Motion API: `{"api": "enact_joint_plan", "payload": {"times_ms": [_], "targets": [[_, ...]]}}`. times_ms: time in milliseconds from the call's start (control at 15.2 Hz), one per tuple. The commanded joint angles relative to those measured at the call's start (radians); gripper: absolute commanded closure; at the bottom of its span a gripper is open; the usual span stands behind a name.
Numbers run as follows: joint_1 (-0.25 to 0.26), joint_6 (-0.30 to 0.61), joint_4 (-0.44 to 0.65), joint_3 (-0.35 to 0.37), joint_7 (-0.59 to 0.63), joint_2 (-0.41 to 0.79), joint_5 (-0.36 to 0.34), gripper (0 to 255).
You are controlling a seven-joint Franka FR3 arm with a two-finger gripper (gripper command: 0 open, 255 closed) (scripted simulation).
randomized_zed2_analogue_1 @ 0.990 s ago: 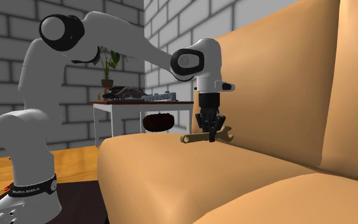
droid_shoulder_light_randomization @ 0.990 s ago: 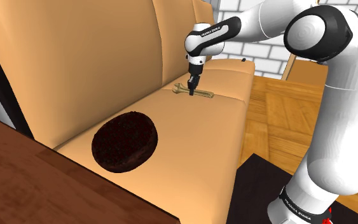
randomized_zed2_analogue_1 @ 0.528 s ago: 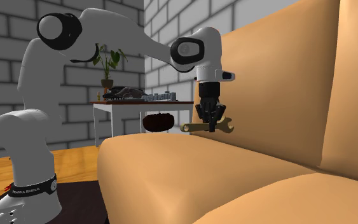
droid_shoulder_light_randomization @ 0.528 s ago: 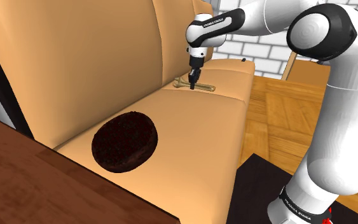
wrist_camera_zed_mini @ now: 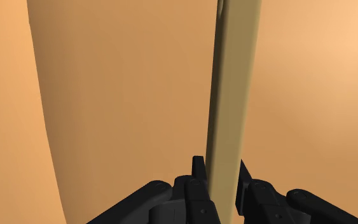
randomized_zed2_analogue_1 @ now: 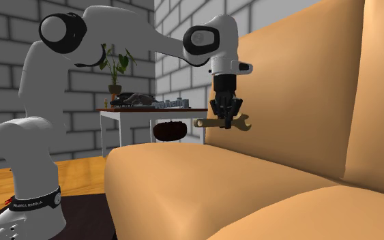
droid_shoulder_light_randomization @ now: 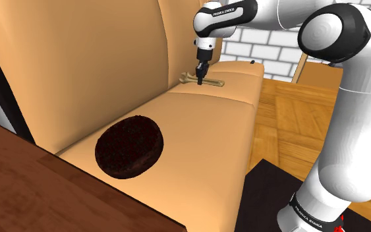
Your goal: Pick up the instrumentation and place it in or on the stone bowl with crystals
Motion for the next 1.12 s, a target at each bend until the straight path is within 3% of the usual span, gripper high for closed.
{"api": "enact_joint_plan", "payload": {"times_ms": [0,924,1056], "targets": [[-0.001,-0.029,0.029,-0.001,0.0,0.0,0.0,255],[-0.012,-0.234,0.271,-0.004,0.001,0.038,0.007,255],[0.004,-0.225,0.24,0.004,0.024,0.015,0.0,255]]}}
